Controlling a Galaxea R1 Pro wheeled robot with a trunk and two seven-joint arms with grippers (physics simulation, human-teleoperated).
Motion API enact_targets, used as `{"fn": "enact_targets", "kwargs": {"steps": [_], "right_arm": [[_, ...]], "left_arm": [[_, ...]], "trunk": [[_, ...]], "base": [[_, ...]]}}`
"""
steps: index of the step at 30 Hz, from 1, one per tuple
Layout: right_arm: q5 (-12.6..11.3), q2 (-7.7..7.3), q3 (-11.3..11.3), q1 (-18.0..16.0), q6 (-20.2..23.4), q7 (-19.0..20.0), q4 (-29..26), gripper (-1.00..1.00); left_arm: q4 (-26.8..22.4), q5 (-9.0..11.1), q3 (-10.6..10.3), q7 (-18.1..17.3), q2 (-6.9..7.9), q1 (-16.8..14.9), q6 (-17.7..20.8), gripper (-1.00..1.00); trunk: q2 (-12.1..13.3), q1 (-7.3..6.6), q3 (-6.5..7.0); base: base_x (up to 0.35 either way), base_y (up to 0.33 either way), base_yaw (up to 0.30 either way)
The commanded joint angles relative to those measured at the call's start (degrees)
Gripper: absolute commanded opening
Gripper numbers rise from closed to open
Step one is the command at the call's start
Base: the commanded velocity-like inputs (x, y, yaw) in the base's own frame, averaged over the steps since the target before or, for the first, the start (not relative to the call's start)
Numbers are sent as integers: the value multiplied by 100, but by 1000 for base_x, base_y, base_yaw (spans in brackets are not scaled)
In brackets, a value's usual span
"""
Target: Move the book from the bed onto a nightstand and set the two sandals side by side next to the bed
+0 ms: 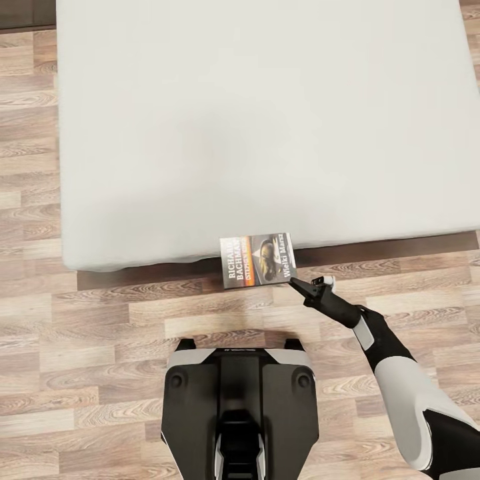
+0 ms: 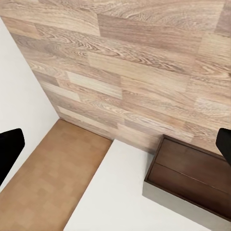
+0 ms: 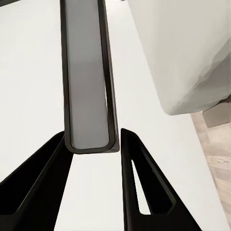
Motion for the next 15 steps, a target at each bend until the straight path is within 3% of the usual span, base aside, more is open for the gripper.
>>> {"fn": "enact_targets", "kwargs": {"steps": [1, 15], "right_arm": [[-3, -4, -1, -1, 53, 18, 3, -100], [-4, 11, 23, -1, -36, 18, 14, -100]], "left_arm": [[7, 55, -49, -12, 1, -2, -19, 100], [7, 50, -49, -12, 1, -2, -19, 100]], "trunk": [[-8, 3, -5], [-8, 3, -5]], "base": [[0, 0, 0], [0, 0, 0]]}}
